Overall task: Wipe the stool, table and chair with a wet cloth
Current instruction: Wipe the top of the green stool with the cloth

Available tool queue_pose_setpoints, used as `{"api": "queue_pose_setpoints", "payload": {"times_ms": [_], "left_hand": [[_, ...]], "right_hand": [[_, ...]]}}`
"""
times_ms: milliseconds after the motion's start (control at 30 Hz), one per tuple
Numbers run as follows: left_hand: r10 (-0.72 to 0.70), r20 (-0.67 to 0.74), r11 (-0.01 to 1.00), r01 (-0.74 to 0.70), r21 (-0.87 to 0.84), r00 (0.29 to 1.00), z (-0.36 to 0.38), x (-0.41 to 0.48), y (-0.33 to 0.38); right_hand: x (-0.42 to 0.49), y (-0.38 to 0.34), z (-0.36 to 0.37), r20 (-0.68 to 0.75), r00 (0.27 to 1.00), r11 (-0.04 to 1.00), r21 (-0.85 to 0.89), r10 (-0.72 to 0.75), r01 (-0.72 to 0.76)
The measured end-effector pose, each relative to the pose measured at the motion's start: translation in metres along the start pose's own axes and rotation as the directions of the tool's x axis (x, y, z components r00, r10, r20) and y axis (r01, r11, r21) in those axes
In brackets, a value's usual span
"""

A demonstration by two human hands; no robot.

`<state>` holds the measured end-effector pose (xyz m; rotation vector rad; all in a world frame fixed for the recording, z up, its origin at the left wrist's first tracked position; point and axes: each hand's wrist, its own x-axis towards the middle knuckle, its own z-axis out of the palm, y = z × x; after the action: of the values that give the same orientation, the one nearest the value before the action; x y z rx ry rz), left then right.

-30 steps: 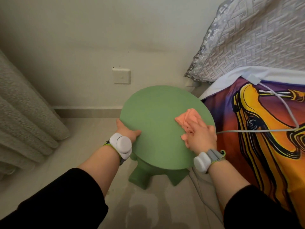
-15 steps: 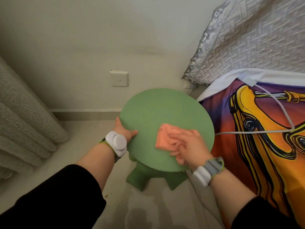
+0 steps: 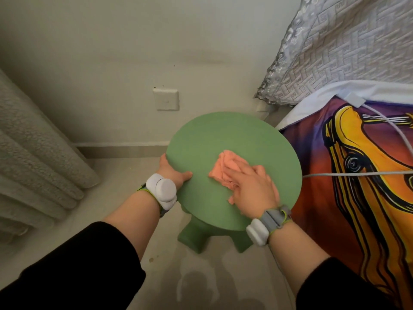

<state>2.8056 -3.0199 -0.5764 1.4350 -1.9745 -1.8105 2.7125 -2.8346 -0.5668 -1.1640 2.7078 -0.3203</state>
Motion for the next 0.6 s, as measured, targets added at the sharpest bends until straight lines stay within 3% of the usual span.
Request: {"api": "queue_pose_setpoints", "payload": {"times_ms": [133,200,267,367,500,600], "left_hand": [[0.049,0.013,0.999,-0.048,-0.025,0.999,0.001,-0.001,0.000],[0.058,0.012,0.997,-0.058,-0.050,0.998,0.002,-0.004,-0.003],[0.020,-0.002,0.999,-0.020,-0.039,1.000,0.000,-0.003,0.001],[-0.024,-0.028,0.998,0.025,0.052,0.999,-0.001,-0.009,0.002],[-0.155,-0.103,0.958,0.175,0.229,0.983,-0.009,-0.031,0.026],[-0.139,-0.144,0.924,0.181,0.337,0.980,-0.020,-0.051,0.039]], "right_hand": [[0.016,-0.021,0.009,-0.030,0.977,0.973,0.089,-0.213,0.214],[0.016,-0.020,0.008,0.007,0.980,0.951,0.243,-0.198,0.190],[0.021,-0.013,-0.005,0.140,0.975,0.910,0.400,-0.173,0.104],[0.015,-0.015,-0.029,0.338,0.894,0.870,0.482,-0.292,0.102],[-0.002,-0.018,-0.068,0.634,0.763,0.820,0.499,-0.125,-0.281],[-0.021,-0.017,-0.086,0.631,0.776,0.636,0.597,0.003,-0.489]]}}
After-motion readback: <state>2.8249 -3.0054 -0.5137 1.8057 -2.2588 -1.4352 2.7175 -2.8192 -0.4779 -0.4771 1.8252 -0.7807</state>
